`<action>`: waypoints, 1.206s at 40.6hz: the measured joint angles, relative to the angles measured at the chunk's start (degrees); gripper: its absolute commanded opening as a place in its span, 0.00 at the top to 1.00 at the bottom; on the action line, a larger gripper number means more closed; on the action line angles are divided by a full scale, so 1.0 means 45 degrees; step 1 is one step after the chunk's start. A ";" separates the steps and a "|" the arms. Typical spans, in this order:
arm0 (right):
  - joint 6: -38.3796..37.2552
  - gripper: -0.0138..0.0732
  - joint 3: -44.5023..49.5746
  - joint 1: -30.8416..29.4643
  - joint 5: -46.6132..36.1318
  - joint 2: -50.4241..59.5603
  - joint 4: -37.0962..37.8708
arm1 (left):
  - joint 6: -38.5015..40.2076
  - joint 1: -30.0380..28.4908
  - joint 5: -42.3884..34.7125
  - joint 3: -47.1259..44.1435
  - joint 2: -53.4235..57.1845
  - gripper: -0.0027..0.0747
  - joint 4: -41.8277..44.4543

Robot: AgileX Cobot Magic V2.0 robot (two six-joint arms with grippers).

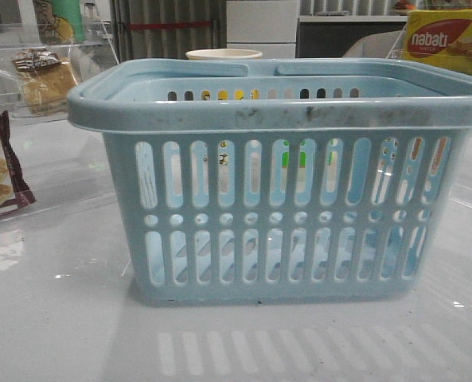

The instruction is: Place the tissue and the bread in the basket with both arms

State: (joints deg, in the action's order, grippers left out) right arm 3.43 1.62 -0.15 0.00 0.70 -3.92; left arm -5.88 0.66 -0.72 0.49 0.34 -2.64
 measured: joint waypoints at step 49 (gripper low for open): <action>0.0000 0.77 -0.9552 0.0000 0.9307 -0.7174 0.0000 | 0.0000 0.0000 1.0443 0.9908 -0.8010 0.85 -0.0030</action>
State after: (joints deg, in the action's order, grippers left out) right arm 3.43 -41.36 -0.15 41.88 -31.58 -3.92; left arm -5.88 0.66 46.27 45.08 -35.70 -2.77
